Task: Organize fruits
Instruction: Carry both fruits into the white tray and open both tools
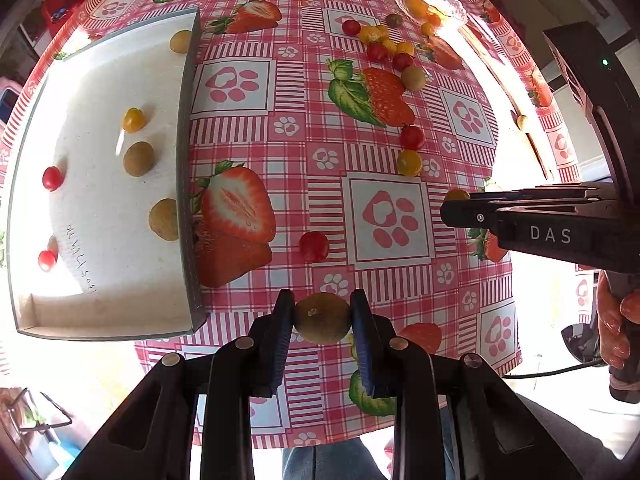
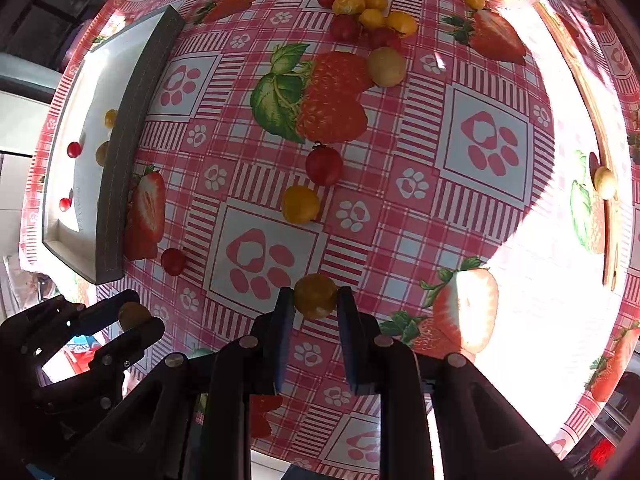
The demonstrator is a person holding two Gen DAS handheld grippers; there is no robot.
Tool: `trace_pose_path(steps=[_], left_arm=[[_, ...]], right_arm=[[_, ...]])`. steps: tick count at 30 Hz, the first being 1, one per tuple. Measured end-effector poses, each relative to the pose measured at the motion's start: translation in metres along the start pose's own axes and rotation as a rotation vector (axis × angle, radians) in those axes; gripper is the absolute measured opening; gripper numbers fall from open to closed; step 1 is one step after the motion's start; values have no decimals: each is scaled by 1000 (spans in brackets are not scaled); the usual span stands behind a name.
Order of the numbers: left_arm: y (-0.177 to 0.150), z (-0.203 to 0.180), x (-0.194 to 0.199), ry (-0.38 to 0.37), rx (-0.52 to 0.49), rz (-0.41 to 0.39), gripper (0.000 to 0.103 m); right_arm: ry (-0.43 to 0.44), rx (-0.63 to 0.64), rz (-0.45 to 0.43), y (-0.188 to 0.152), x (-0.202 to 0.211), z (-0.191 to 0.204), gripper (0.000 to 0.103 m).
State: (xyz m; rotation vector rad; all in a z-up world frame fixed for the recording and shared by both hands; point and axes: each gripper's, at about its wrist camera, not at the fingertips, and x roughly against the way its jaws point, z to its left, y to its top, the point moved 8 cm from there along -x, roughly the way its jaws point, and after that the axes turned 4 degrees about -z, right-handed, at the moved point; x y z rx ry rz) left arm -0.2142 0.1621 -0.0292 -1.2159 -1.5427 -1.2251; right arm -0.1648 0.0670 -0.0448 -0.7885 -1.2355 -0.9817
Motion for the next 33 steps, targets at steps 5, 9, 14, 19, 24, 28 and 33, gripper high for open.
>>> trace_pose_path(steps=[5, 9, 14, 19, 24, 28, 33], left_arm=[[7, 15, 15, 3, 20, -37, 30], [13, 30, 31, 9, 52, -76, 30], [20, 53, 46, 31, 102, -117, 30], [22, 83, 55, 66, 151, -148, 30], [23, 119, 59, 115, 198, -156, 30], [27, 145, 56, 144, 237, -158, 30], [32, 170, 43, 193, 248, -143, 30]], right_arm=[[12, 7, -17, 10, 15, 2, 24], [23, 41, -34, 21, 27, 11, 24], [33, 98, -50, 39, 37, 35, 24], [44, 160, -68, 52, 47, 61, 24], [55, 209, -83, 73, 43, 100, 24], [63, 238, -88, 87, 39, 122, 24], [74, 258, -87, 105, 31, 144, 24]])
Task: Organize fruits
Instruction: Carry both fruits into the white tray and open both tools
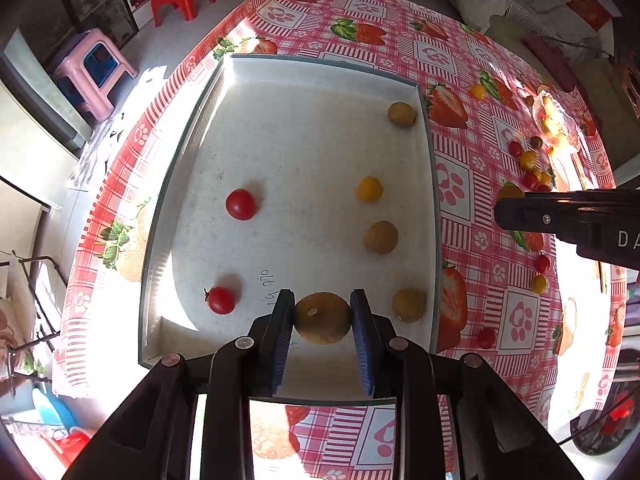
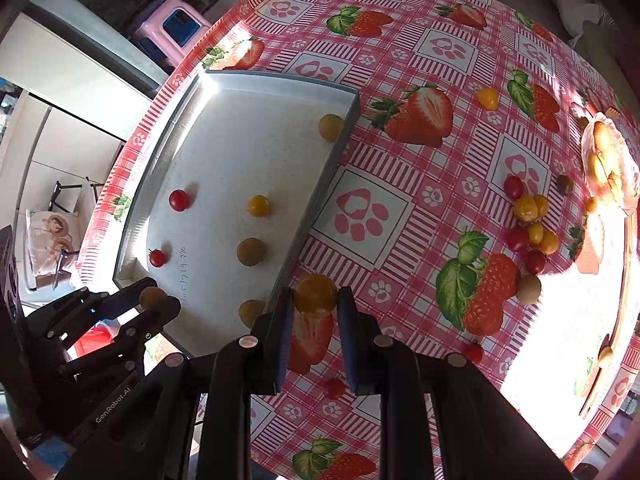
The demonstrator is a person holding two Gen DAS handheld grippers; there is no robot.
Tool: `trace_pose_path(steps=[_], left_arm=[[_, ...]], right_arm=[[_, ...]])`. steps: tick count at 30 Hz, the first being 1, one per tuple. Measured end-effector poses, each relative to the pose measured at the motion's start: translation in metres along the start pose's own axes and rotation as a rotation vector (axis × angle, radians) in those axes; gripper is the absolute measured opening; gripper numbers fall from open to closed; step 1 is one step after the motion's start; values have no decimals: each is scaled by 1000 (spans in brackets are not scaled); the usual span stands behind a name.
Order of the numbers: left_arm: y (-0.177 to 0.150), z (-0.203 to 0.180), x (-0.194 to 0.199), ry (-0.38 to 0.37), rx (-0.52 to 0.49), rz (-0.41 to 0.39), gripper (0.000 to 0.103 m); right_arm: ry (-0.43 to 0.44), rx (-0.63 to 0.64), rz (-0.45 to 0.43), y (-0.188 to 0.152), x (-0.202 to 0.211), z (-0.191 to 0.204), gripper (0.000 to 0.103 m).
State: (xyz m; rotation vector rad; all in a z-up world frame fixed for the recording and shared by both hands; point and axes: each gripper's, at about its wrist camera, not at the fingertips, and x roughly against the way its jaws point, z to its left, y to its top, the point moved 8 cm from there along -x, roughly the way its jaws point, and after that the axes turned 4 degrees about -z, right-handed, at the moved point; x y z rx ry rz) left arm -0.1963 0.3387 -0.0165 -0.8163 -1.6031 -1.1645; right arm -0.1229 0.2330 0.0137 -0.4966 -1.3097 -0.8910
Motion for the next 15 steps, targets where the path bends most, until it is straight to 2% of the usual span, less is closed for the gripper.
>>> trace_pose_path(steps=[5, 15], left_arm=[[6, 15, -18, 24, 28, 14, 30], [12, 21, -39, 38, 23, 33, 30]], right_arm=[[2, 13, 12, 19, -17, 12, 24], [8, -11, 41, 56, -52, 27, 24]])
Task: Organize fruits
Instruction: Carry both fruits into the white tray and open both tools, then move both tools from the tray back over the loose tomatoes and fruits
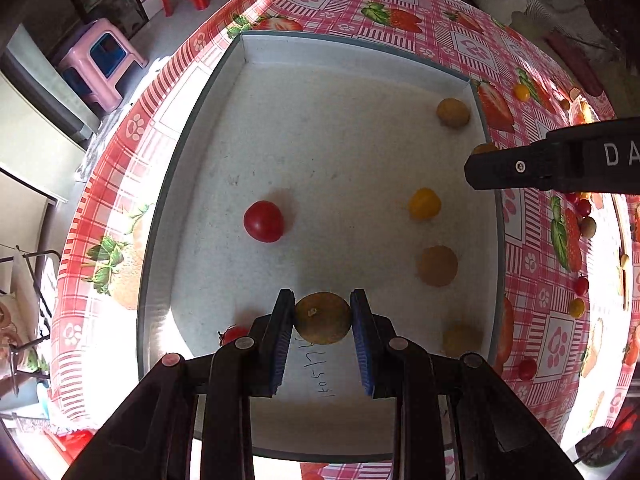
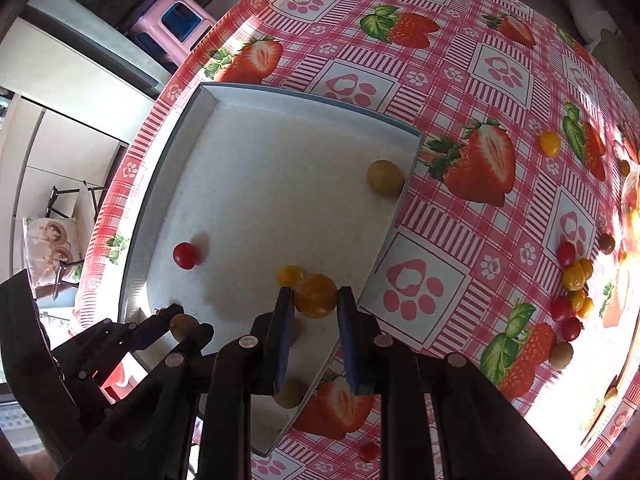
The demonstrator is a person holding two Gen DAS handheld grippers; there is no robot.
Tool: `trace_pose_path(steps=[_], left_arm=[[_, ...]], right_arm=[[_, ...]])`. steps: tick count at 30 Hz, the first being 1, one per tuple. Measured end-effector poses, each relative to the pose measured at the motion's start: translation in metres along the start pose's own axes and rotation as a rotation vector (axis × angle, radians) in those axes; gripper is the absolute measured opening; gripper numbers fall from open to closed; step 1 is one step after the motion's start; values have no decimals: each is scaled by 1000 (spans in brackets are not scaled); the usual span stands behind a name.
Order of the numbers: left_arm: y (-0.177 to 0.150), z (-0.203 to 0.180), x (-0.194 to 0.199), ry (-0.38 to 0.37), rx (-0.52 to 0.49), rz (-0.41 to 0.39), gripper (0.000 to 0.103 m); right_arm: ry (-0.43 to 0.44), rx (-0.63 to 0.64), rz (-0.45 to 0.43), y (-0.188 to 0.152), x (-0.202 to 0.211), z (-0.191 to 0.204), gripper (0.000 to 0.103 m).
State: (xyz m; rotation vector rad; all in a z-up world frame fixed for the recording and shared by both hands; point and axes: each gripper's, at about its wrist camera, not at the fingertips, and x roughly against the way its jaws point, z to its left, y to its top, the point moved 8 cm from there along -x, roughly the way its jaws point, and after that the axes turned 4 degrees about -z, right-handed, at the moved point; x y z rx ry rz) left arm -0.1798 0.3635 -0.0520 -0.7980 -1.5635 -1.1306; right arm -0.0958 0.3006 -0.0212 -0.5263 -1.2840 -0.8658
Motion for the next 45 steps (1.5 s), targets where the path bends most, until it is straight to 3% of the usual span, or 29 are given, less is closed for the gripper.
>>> trace_pose_path(steps=[19, 20, 21, 22, 29, 32, 34, 43, 45], left_arm=[[2, 0, -19, 38, -51, 22, 32], [2, -2, -20, 41, -54, 18, 48], [4, -3, -20, 52, -56, 4, 72], [6, -3, -17, 69, -58, -22, 78], [9, -9, -14, 73, -54, -21, 78], [7, -13, -1, 74, -49, -42, 78], [5, -15, 8, 79, -47, -53, 78], [-24, -25, 34, 95, -23, -44, 78], [-30, -26, 41, 102, -21, -43, 78]], right_arm=[[-84, -22, 57, 27, -56, -3, 25], [-87, -21, 53, 28, -56, -3, 25], [-91, -13, 51, 23, -54, -2, 26], [-95, -7, 52, 24, -55, 0, 26], [-81, 24, 75, 26, -58, 11, 32], [-74, 39, 91, 29, -59, 15, 40], [-87, 55, 96, 34, -60, 18, 54], [-58, 83, 100, 29, -66, 35, 81], [-52, 69, 88, 28, -64, 37, 83]])
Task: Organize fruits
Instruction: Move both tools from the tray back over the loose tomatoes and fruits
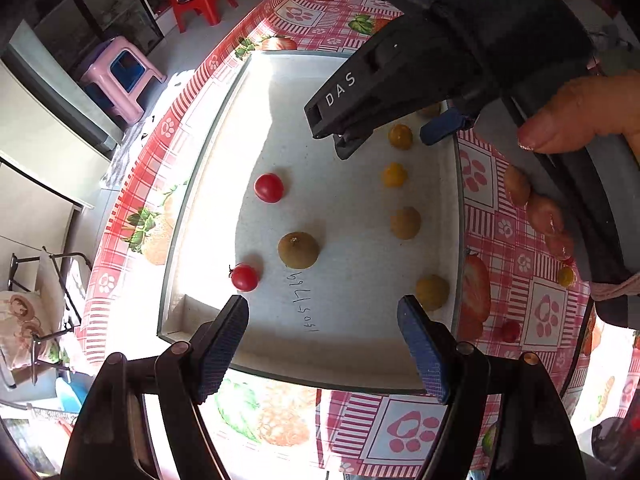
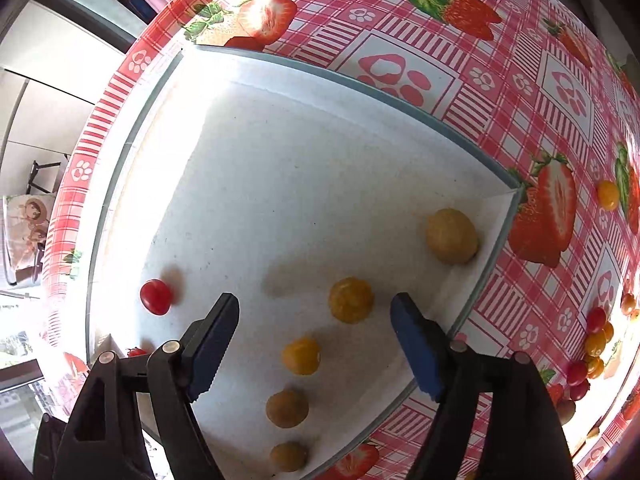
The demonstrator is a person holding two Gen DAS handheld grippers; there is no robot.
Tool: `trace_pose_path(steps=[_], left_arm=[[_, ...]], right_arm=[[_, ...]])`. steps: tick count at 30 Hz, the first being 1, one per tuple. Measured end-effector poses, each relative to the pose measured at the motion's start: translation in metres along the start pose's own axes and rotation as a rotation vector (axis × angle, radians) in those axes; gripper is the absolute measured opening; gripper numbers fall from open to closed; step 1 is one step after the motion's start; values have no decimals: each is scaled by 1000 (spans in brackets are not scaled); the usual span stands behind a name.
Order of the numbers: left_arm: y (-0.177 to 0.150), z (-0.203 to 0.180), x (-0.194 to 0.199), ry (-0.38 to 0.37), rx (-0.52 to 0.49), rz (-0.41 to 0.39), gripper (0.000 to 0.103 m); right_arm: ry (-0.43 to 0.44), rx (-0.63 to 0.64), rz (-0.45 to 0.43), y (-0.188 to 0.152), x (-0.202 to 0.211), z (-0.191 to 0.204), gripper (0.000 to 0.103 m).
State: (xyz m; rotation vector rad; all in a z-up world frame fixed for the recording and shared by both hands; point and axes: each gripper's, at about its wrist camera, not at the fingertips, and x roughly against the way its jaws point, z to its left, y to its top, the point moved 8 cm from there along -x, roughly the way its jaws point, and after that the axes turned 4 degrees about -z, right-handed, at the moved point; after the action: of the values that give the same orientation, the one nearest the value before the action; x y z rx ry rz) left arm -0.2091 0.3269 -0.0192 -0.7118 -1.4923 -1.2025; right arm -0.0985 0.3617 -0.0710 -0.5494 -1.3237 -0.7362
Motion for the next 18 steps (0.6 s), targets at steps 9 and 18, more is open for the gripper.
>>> trace_pose_path(steps=[9, 18], left_arm=[[-10, -1, 26, 34, 37, -8, 78], [7, -26, 39, 33, -13, -23, 78]], right_arm=[[59, 13, -81, -7, 32, 4, 96], [58, -81, -93, -38, 63, -51, 96]])
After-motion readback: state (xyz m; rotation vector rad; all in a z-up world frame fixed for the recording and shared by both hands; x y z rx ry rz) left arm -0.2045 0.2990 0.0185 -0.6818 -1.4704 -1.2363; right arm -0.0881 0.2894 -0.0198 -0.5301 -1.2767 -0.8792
